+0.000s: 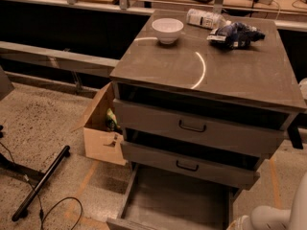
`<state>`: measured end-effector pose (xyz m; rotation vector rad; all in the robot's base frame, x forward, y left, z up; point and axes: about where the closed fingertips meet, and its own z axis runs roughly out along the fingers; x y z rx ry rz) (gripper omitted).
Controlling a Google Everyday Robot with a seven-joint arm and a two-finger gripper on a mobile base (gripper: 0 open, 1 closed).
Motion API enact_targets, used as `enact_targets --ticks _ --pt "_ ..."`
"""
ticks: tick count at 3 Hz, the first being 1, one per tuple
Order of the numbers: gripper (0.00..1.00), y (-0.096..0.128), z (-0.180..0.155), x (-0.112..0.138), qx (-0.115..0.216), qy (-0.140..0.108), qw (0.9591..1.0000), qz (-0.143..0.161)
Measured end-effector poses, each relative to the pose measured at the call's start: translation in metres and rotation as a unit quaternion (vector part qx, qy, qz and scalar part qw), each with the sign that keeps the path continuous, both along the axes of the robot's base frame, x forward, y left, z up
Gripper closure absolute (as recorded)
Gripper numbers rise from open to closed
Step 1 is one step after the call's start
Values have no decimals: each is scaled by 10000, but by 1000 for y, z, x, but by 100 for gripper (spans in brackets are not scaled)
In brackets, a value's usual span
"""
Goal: Open bottom drawer
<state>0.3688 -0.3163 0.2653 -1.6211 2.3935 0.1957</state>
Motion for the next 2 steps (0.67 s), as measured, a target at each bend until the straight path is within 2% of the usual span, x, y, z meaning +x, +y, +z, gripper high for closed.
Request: enact_targets --ticks 1,2 --pt "82 -1 9 -2 -70 -112 9999 -11" --pt "59 -1 8 -2 -62 -101 9999 -8"
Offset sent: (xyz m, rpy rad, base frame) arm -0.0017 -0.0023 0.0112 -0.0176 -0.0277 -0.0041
